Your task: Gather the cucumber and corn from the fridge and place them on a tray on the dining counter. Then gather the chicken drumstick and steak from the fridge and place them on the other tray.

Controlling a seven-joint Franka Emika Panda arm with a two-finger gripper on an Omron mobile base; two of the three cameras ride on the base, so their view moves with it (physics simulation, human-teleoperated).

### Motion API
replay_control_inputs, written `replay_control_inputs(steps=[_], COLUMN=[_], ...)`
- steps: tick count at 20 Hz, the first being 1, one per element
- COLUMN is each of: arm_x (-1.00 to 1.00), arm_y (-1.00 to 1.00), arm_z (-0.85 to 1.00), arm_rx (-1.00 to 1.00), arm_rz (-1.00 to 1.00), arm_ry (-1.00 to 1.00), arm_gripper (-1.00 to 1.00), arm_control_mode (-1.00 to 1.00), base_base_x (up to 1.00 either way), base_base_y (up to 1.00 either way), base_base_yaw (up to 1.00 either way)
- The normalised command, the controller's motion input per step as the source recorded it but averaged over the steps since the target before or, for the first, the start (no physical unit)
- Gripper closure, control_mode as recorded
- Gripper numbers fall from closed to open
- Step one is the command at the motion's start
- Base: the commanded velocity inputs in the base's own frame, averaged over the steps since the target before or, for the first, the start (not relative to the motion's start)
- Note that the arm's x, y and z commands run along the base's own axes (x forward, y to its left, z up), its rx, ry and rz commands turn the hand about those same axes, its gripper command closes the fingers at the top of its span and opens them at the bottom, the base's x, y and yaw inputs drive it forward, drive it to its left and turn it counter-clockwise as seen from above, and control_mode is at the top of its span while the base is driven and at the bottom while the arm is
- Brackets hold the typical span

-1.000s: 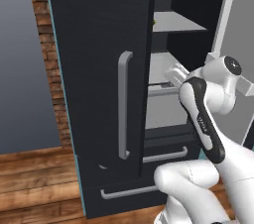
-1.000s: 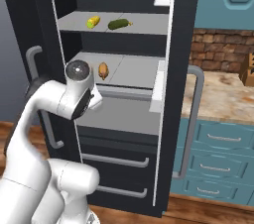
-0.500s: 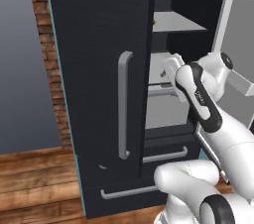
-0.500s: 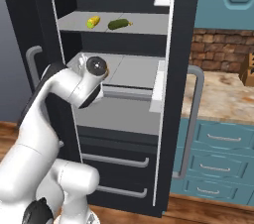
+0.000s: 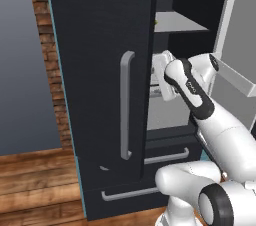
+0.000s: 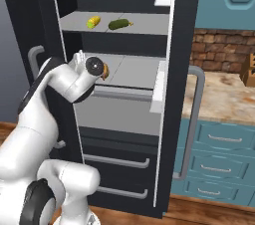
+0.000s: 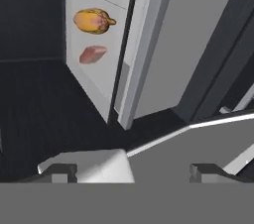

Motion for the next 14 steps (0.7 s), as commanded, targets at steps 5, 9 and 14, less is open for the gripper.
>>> replay_control_inputs(steps=[5,9,14], arm_x=[0.19,-0.72,-0.68], arm_y=[0.23,0.84,0.99], arm_z=[-0.11,-0.32,-0.32], arm_rx=[0.13,0.11,0.08], arm_rz=[0.00,0.00,0.00], arm_ry=[0.02,0.00,0.00], arm_gripper=[-1.00,-1.00,-1.00], arm_control_mode=[-1.00,-1.00,-1.00], base_base_x=[0.00,0.00,0.00], base_base_y=[0.00,0.00,0.00], base_base_yaw=[0.00,0.00,0.00])
